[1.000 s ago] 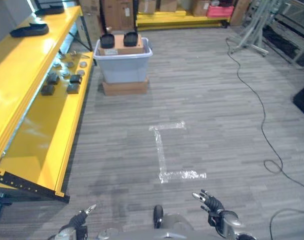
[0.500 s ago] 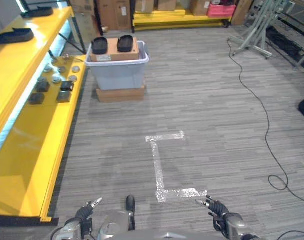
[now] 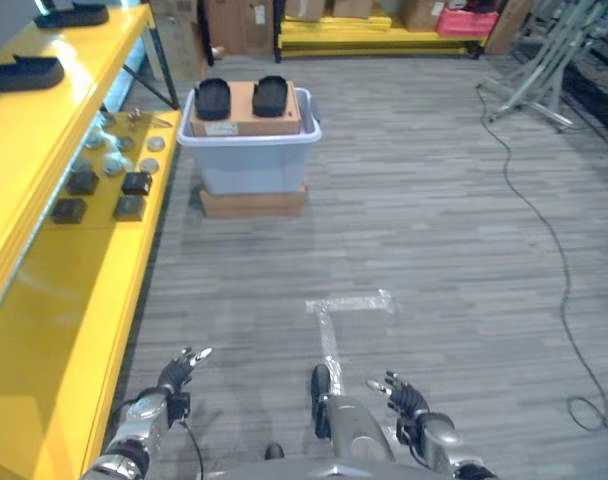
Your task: Move parts from the plastic box to the shelf.
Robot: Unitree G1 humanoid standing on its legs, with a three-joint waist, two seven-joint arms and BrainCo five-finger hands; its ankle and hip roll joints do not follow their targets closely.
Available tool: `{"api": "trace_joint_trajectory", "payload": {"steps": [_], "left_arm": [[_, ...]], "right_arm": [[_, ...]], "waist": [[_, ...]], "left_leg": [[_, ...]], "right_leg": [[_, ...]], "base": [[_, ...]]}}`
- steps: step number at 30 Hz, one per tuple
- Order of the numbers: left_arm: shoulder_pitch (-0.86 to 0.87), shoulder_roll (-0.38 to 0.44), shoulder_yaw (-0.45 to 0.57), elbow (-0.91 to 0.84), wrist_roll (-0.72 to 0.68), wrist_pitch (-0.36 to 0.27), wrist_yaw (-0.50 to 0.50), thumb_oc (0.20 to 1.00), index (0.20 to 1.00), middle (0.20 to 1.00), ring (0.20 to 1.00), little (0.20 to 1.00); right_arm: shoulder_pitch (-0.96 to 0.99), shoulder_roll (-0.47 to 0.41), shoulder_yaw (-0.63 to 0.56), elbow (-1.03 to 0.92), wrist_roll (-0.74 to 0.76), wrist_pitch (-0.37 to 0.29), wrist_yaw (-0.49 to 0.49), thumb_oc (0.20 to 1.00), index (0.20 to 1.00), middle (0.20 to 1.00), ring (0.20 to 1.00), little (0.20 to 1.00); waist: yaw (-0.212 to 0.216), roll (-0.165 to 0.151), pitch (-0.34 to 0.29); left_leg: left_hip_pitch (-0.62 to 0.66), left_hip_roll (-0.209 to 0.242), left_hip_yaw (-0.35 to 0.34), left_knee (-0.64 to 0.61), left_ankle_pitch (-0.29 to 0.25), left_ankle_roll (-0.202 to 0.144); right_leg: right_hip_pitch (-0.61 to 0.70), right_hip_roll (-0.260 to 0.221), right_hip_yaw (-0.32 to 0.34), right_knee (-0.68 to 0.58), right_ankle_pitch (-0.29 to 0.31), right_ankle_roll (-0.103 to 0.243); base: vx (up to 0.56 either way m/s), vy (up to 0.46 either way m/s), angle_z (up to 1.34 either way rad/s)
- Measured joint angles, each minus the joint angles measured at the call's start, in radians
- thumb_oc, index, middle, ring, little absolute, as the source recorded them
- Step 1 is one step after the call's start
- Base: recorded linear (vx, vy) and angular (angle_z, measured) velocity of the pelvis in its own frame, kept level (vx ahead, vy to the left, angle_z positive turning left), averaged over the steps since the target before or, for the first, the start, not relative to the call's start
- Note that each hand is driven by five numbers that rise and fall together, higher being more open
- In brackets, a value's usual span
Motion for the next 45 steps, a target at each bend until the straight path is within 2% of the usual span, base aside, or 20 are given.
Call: {"api": "trace_joint_trajectory", "payload": {"steps": [2,4,5,8,11,12,14,15,16,17,19,20,23,26,29,33,36,37,41,45], "left_arm": [[0.004,-0.023,0.003,0.001,-0.030,-0.010,0.005,1.000,1.000,1.000,1.000,1.000],[0.001,-0.024,0.020,-0.001,-0.042,0.004,0.004,1.000,1.000,1.000,1.000,1.000],[0.008,-0.011,0.021,-0.001,-0.047,0.015,0.006,1.000,1.000,1.000,1.000,1.000],[0.030,0.016,0.028,0.001,-0.045,0.034,-0.002,1.000,1.000,1.000,1.000,1.000],[0.048,-0.004,0.038,0.026,-0.025,0.017,-0.011,1.000,1.000,1.000,1.000,1.000],[0.040,-0.016,0.039,0.030,-0.013,0.019,-0.017,1.000,1.000,1.000,1.000,1.000],[0.041,-0.018,0.037,0.030,0.003,0.027,-0.023,1.000,1.000,1.000,1.000,1.000],[0.040,-0.013,0.037,0.029,0.021,0.035,-0.021,1.000,1.000,1.000,1.000,1.000],[0.049,-0.013,0.025,0.024,0.027,0.039,-0.021,1.000,1.000,1.000,1.000,1.000],[0.062,-0.001,0.009,0.013,0.031,0.038,-0.021,1.000,1.000,1.000,1.000,1.000],[0.010,0.032,-0.032,0.001,0.032,0.051,-0.007,1.000,1.000,1.000,1.000,1.000],[-0.011,0.052,-0.074,0.004,0.032,0.056,0.004,1.000,1.000,1.000,1.000,1.000],[-0.049,0.057,-0.053,-0.003,0.030,0.063,0.029,1.000,1.000,1.000,1.000,1.000],[-0.063,0.071,-0.014,0.041,0.028,0.071,0.046,1.000,1.000,1.000,1.000,1.000],[-0.027,0.067,0.004,0.087,0.008,0.074,0.078,1.000,1.000,1.000,1.000,1.000],[0.031,0.026,0.022,0.091,-0.010,0.073,0.112,1.000,1.000,1.000,1.000,1.000],[0.052,-0.029,0.063,0.130,-0.009,0.079,0.111,1.000,1.000,1.000,1.000,1.000],[0.056,-0.029,0.062,0.129,-0.008,0.083,0.110,1.000,1.000,1.000,1.000,1.000],[0.055,-0.028,0.061,0.122,0.013,0.086,0.109,1.000,1.000,1.000,1.000,1.000],[0.071,-0.044,0.060,0.128,0.035,0.112,0.112,1.000,1.000,1.000,1.000,1.000]], "right_arm": [[0.009,-0.074,-0.027,0.017,0.005,-0.049,0.049,1.000,1.000,1.000,1.000,1.000],[0.001,-0.143,-0.024,-0.106,0.000,-0.051,0.054,1.000,1.000,1.000,1.000,1.000],[-0.016,-0.151,-0.020,-0.130,0.001,-0.053,0.053,1.000,1.000,1.000,1.000,1.000],[-0.047,-0.153,0.012,-0.216,0.003,-0.057,0.050,1.000,1.000,1.000,1.000,1.000],[-0.082,-0.165,0.058,-0.217,0.002,-0.046,0.052,1.000,1.000,1.000,1.000,1.000],[-0.090,-0.170,0.058,-0.183,0.002,-0.045,0.051,1.000,1.000,1.000,1.000,1.000],[-0.084,-0.170,0.061,-0.151,-0.001,-0.041,0.052,1.000,1.000,1.000,1.000,1.000],[-0.095,-0.174,0.060,-0.136,0.007,-0.042,0.050,1.000,1.000,1.000,1.000,1.000],[-0.093,-0.182,0.061,-0.142,0.012,-0.043,0.048,1.000,1.000,1.000,1.000,1.000],[-0.085,-0.178,0.060,-0.157,0.016,-0.046,0.045,1.000,1.000,1.000,1.000,1.000],[-0.075,-0.142,0.057,-0.153,0.037,-0.051,0.043,1.000,1.000,1.000,1.000,1.000],[-0.046,-0.117,0.059,-0.174,0.038,-0.049,0.043,1.000,1.000,1.000,1.000,1.000],[-0.005,-0.088,0.058,-0.182,0.035,-0.045,0.039,1.000,1.000,1.000,1.000,1.000],[0.006,-0.080,0.059,-0.194,0.033,-0.044,0.044,1.000,1.000,1.000,1.000,1.000],[0.004,-0.080,0.056,-0.177,0.008,-0.040,0.047,1.000,1.000,1.000,1.000,1.000],[0.015,-0.085,0.043,-0.150,-0.005,-0.017,0.043,1.000,1.000,1.000,1.000,1.000],[0.007,-0.094,0.039,-0.155,-0.006,-0.001,0.018,1.000,1.000,1.000,1.000,1.000],[-0.002,-0.093,0.038,-0.158,-0.006,-0.004,0.001,1.000,1.000,1.000,1.000,1.000],[-0.051,-0.107,0.020,-0.187,-0.012,-0.005,-0.061,1.000,1.000,1.000,1.000,1.000],[-0.056,-0.204,0.027,-0.362,-0.044,-0.037,-0.163,1.000,1.000,1.000,1.000,1.000]], "waist": [[0.011,-0.027,-0.025],[0.048,-0.025,-0.020],[0.062,-0.033,-0.015],[0.056,-0.065,-0.007],[0.070,-0.027,-0.009],[0.078,-0.009,0.006],[0.103,-0.017,0.018],[0.119,-0.045,0.014],[0.116,-0.020,-0.006],[0.114,-0.006,-0.022],[0.104,-0.041,-0.007],[0.086,-0.052,-0.008],[0.070,-0.059,-0.002],[0.059,-0.074,0.009],[0.027,-0.073,0.014],[0.033,-0.068,0.000],[0.070,-0.074,0.004],[0.066,-0.071,0.003],[0.053,-0.046,0.016],[0.035,-0.013,0.024]], "left_leg": [[-0.219,-0.022,0.097,0.526,0.025,-0.024],[-0.539,0.048,0.139,0.995,0.260,-0.028],[-0.591,0.070,0.147,0.998,0.210,-0.015],[-0.601,0.117,0.145,0.658,0.154,-0.009],[-0.527,0.127,0.135,-0.015,0.239,-0.063],[-0.538,0.125,0.108,-0.085,0.271,-0.066],[-0.557,0.105,0.125,-0.012,0.297,-0.025],[-0.482,0.059,0.188,-0.002,0.270,0.034],[-0.414,0.066,0.193,-0.028,0.244,0.072],[-0.383,0.071,0.165,-0.063,0.352,0.113],[-0.346,0.066,0.172,-0.042,0.347,0.135],[-0.293,0.059,0.156,-0.055,0.331,0.122],[-0.218,0.035,0.120,-0.084,0.283,0.089],[-0.158,-0.004,0.078,-0.079,0.200,0.084],[-0.103,-0.031,0.026,-0.057,0.141,0.103],[-0.047,-0.031,0.000,0.015,0.069,0.042],[-0.264,-0.007,0.074,0.469,0.018,-0.035],[-0.291,0.035,0.103,0.465,0.008,-0.049],[-0.338,0.217,0.165,0.066,0.131,-0.106],[-0.332,0.243,0.144,-0.054,0.266,-0.101]], "right_leg": [[0.086,0.001,0.019,-0.029,-0.001,-0.062],[0.119,0.020,0.056,-0.077,-0.015,-0.080],[0.148,0.029,0.070,-0.093,-0.018,-0.083],[0.262,0.064,0.090,-0.148,-0.058,-0.063],[0.375,0.123,0.113,-0.220,-0.102,-0.037],[0.418,0.146,0.117,-0.242,-0.106,-0.049],[0.499,0.151,0.131,-0.282,-0.122,-0.040],[0.571,0.123,0.142,-0.297,-0.159,0.002],[0.588,0.147,0.136,-0.242,-0.187,0.030],[0.572,0.156,0.123,-0.169,-0.228,0.048],[0.361,0.118,0.045,0.312,-0.256,0.113],[0.114,0.006,-0.029,0.638,-0.273,0.108],[0.008,-0.074,-0.048,0.256,-0.271,0.113],[-0.003,-0.082,-0.003,-0.197,-0.095,0.126],[0.000,-0.066,0.045,-0.225,0.028,0.104],[0.107,-0.030,0.059,-0.237,0.182,0.010],[0.222,-0.042,0.056,-0.323,0.165,-0.025],[0.238,-0.037,0.042,-0.323,0.145,-0.032],[0.284,-0.013,0.006,-0.323,0.105,-0.016],[0.306,-0.004,0.030,-0.330,0.070,0.014]], "base": [[0.41,-0.260,0.64],[0.34,-0.051,-0.31],[0.41,0.011,-0.58],[0.44,0.121,-0.35],[0.49,0.143,-0.49],[0.25,0.113,-0.40],[0.35,0.139,-0.48],[0.34,0.147,-0.75],[0.28,0.151,-0.68],[0.33,0.163,-0.36],[0.26,-0.004,-0.12],[0.33,-0.140,0.17],[0.34,-0.165,0.45],[0.36,-0.123,0.44],[0.32,-0.137,0.50],[0.26,-0.080,0.58],[0.20,0.060,0.16],[0.21,0.165,0.14],[0.16,0.138,0.13],[0.08,0.119,-0.34]]}}
